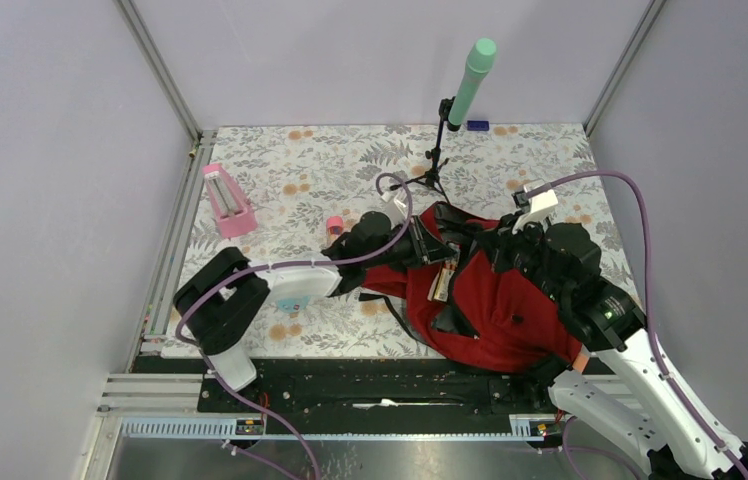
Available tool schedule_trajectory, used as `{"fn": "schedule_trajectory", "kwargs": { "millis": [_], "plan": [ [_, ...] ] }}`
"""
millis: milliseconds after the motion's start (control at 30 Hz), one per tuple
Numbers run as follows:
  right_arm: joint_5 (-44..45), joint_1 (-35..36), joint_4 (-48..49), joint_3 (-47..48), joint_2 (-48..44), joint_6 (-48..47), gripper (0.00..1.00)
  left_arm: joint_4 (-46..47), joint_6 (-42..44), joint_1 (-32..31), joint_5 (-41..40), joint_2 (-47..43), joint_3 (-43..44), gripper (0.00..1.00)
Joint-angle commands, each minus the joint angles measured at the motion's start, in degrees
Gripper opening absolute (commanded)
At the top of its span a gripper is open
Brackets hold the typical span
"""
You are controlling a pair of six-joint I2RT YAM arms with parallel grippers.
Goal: Pack the student bag
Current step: Place the book in the student bag.
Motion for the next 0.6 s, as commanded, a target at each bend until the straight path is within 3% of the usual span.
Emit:
{"fn": "schedule_trajectory", "kwargs": {
  "millis": [0,400,567],
  "plan": [
    [-0.12,-0.21,4.57,1.02,0.26,0.51,0.00,7.72,-2.34,-2.20,-0.76,2.72,4.90,0.00],
    [-0.32,-0.16,5.49,0.08,1.05,0.89,0.00,5.48,1.17,-4.54,-2.67,11.52,10.04,0.00],
    [0.24,-0.16,5.65,-0.01,0.95,0.73,0.00,-2.04,7.49,-6.03,-4.30,13.11,14.07,0.00]
  ]
}}
